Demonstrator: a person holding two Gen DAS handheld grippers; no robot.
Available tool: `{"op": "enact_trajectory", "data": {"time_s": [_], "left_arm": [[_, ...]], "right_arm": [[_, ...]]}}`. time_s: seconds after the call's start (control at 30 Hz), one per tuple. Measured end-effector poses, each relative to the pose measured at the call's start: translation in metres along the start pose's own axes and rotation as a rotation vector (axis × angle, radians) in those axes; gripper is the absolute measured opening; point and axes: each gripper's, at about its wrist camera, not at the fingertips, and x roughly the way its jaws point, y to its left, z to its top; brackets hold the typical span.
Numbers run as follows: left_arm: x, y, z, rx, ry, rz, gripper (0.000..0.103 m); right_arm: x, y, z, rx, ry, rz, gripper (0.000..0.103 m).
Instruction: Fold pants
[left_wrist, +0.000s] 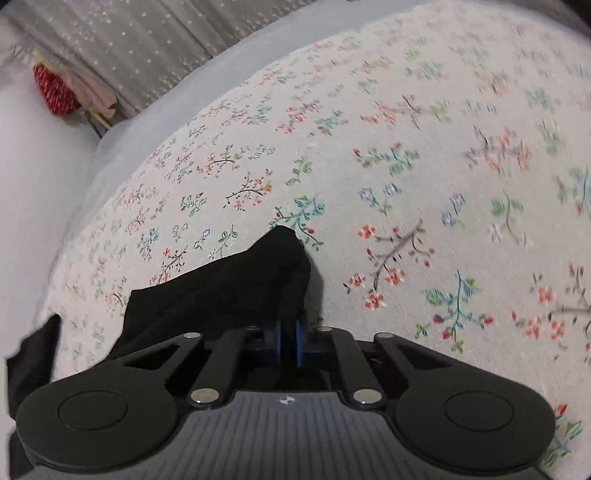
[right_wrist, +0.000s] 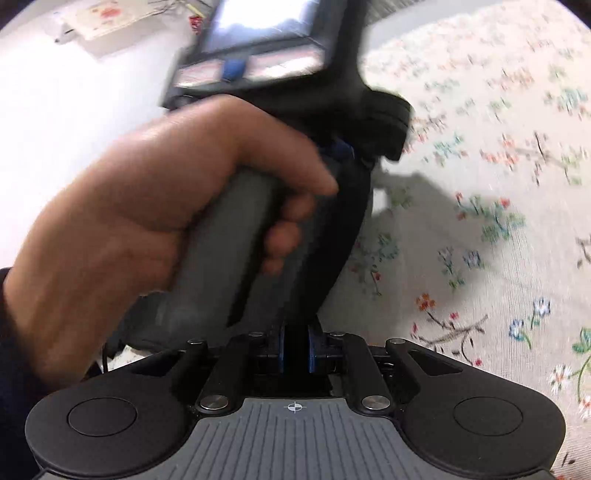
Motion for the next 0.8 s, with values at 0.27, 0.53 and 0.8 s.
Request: {"op": "enact_trajectory", "data": {"time_s": [0.27, 0.53, 0.8], "left_arm": [[-0.003, 0.071, -0.017, -0.308, -0.048, -0.241, 0.019], [0.002, 0.109, -0.031, -0.473, -0.066, -0.336, 0.019], [0.011, 0.088, -0.021, -0.399, -0.028, -0.287, 0.025]], "right_arm": [[0.004, -0.014, 0.002, 0.043, 0.051, -0.019, 0.024], [0.011, -0.011, -0.001, 0.03, 0.054, 0.014, 0.026], [-0.012, 0.019, -0.004, -0.095, -0.002, -0.03, 0.017]]}}
